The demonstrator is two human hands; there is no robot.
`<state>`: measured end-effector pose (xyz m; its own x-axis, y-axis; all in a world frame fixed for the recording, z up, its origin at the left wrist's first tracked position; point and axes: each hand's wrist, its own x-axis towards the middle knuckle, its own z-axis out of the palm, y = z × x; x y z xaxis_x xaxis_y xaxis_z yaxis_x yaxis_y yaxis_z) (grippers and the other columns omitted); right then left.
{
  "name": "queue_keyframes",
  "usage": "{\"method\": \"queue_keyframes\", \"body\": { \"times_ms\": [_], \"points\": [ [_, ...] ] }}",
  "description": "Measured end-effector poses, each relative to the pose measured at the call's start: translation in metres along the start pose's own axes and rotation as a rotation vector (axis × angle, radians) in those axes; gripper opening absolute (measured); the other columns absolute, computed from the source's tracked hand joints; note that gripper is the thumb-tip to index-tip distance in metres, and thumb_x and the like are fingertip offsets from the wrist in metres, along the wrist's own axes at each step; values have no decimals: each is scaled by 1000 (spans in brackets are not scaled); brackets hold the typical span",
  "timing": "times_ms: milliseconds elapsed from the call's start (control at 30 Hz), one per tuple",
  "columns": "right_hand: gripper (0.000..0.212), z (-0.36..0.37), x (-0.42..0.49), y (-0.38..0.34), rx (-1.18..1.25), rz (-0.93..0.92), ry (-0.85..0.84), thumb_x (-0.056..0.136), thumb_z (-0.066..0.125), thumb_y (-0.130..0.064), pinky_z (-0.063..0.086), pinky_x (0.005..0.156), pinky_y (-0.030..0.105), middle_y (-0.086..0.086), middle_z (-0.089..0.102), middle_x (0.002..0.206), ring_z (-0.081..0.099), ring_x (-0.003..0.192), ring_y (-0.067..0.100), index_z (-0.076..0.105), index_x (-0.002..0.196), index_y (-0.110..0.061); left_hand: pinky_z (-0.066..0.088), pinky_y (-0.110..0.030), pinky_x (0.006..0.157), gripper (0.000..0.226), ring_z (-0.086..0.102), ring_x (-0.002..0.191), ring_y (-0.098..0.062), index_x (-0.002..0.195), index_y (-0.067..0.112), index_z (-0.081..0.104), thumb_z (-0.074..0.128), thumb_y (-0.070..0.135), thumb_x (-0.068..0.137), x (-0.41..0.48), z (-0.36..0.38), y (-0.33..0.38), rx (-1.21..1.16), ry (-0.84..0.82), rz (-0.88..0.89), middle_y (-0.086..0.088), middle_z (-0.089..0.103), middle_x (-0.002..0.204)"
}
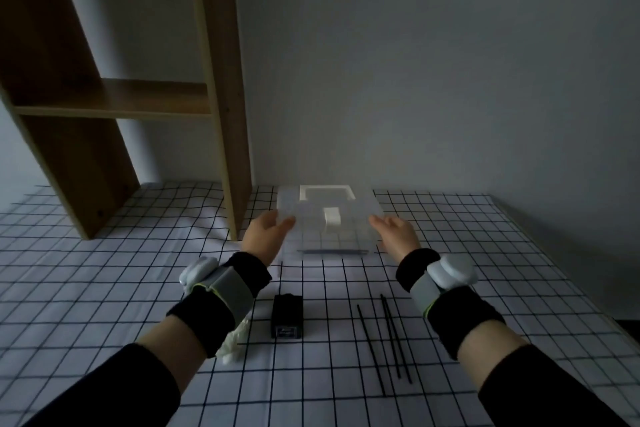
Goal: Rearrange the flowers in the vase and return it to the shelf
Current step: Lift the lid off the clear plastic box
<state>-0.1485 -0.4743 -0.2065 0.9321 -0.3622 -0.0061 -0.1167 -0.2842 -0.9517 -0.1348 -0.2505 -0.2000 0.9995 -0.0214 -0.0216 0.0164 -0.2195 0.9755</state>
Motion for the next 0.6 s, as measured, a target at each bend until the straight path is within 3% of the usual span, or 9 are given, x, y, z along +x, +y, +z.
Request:
{"method": "queue_keyframes", "body": {
  "times_ms": [67,133,233,300,400,500,600],
  "points": [
    [40,-1,-4,0,-13,4,2,87,56,-24,30,69,31,10,31,73,33,72,22,29,59,-18,44,-34,92,40,56,111,-27,122,7,53,53,29,89,-6,-2,1,91,-13,49,-11,61,117],
    [36,-2,-3,-1,-31,10,13,87,56,-23,30,68,31,11,34,74,35,72,23,38,59,-11,43,-37,97,43,53,116,-29,125,5,51,53,29,89,-4,-3,2,142,-5,42,-13,59,124],
    [41,-3,2,1,-24,52,23,87,56,-24,36,68,33,12,43,78,41,74,23,54,88,17,42,-37,99,49,49,121,-32,128,2,46,52,31,89,1,-2,9,304,10,97,-17,53,132],
    [41,-2,6,0,-34,79,44,86,56,-28,40,69,34,11,47,79,45,74,23,56,93,13,35,-35,106,54,39,131,-29,134,6,37,52,31,89,6,3,16,519,37,313,-14,43,141],
    [26,2,14,-2,-84,76,63,84,56,-32,40,69,34,9,46,74,45,73,23,50,72,-10,21,-39,113,65,24,139,-27,142,18,22,52,36,87,15,16,21,877,-68,594,-10,24,153],
    [29,4,20,-2,-108,89,77,87,54,-34,47,74,39,11,50,75,49,74,25,54,73,-8,19,-43,113,69,16,142,-26,143,28,17,54,37,86,23,33,15,1091,-242,644,-6,16,155],
    [35,8,23,0,-112,83,78,89,50,-35,44,72,37,13,50,74,48,72,26,58,75,-4,14,-45,114,68,18,140,-28,141,30,19,56,38,85,31,42,5,1187,-243,685,-6,20,153]
  ]
}}
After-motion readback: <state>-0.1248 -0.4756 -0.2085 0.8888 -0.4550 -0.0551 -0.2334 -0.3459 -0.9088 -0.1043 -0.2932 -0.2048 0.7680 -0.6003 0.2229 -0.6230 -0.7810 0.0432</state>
